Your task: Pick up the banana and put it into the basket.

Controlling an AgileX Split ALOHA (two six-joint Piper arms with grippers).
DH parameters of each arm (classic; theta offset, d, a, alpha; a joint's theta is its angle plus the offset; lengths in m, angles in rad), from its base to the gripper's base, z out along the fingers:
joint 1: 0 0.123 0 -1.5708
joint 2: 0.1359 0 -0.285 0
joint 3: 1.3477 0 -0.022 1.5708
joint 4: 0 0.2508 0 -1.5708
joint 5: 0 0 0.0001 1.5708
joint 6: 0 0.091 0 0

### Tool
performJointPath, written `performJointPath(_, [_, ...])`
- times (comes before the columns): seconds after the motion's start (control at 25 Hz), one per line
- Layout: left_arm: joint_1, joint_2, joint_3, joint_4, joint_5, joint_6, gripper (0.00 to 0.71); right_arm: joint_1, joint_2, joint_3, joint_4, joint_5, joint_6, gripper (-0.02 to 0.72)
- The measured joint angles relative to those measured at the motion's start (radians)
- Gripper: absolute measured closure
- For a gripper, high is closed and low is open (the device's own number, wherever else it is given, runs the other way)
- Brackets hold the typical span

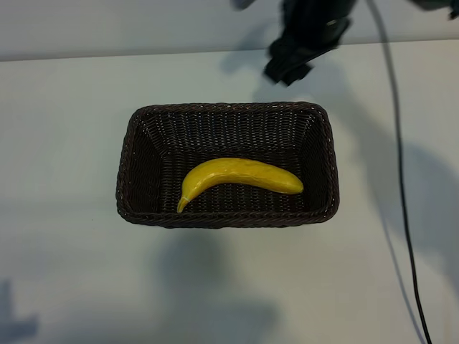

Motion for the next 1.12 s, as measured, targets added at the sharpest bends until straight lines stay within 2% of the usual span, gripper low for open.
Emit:
performJointPath(0.28, [0.000,0.000,0.001,0.000,0.000,0.000,0.123,-0.236,0.018,0.000,0.001,0.012,0.147,0.116])
performJointPath(0.68, [0.000,0.000,0.001,0.000,0.000,0.000,0.123,-0.542,0.018,0.000,-0.023,0.047,0.274,0.117])
performJointPath(0.92, [0.000,0.000,0.001,0.000,0.000,0.000,0.123,-0.612,-0.016,0.008,-0.040,0.050,0.278,0.117])
performJointPath(1.12, [0.000,0.000,0.001,0.000,0.000,0.000,0.123,-0.662,-0.167,0.124,-0.063,0.051,0.275,0.117])
